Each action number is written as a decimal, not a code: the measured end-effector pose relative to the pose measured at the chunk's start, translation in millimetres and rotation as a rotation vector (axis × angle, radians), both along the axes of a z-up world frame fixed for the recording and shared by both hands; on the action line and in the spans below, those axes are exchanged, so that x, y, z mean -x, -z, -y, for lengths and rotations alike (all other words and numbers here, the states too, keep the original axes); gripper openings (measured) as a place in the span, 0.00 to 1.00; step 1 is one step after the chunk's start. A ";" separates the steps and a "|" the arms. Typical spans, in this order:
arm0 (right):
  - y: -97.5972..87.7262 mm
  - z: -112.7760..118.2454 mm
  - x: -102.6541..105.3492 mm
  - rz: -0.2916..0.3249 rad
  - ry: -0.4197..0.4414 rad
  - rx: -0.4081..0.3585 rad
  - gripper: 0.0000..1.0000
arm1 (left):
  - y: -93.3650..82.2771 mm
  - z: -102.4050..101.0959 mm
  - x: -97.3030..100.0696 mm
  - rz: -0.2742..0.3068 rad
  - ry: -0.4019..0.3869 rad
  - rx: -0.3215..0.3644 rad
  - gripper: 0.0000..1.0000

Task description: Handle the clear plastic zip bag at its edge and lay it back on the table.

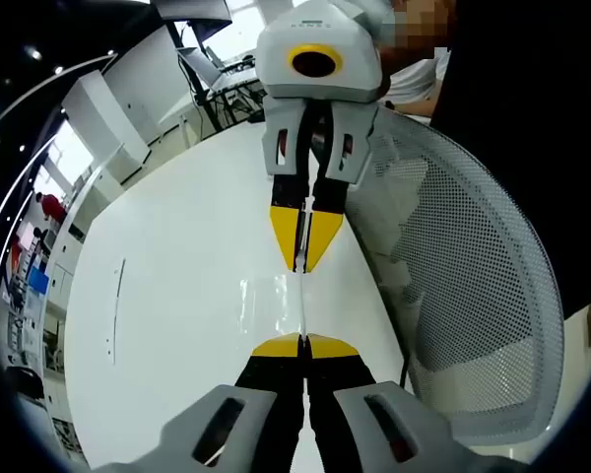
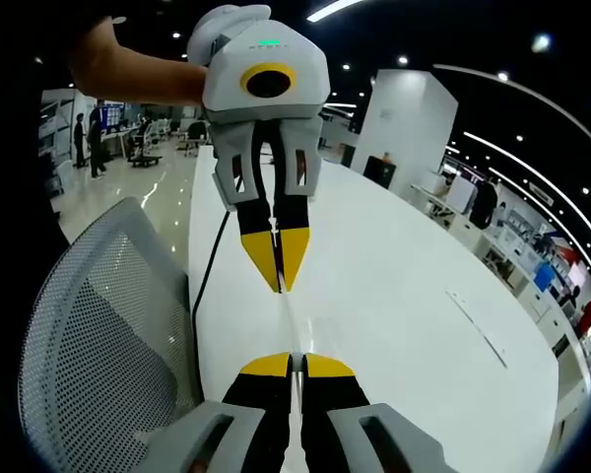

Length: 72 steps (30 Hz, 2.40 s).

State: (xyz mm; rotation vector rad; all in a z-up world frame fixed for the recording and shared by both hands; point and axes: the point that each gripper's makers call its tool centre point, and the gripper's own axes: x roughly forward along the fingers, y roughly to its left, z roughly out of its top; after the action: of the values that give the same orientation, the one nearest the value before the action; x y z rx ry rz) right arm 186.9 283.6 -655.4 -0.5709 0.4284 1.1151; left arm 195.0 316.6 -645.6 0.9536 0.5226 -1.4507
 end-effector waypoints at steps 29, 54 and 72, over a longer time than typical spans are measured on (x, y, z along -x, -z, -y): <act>-1.0 0.9 2.0 0.001 0.004 -0.002 0.00 | -0.6 -0.8 0.0 0.001 -0.005 0.004 0.00; 1.3 1.3 0.8 -0.004 0.007 -0.005 0.00 | -1.0 -3.3 -0.9 -0.001 -0.017 0.003 0.00; 0.8 2.9 -0.4 -0.001 0.014 -0.005 0.00 | -1.9 -5.8 -2.6 -0.001 -0.024 0.006 0.00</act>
State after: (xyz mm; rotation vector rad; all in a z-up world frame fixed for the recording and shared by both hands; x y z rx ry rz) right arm 187.4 280.7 -656.2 -0.5618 0.4296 1.1030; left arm 197.6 322.4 -643.7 0.9389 0.5283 -1.4311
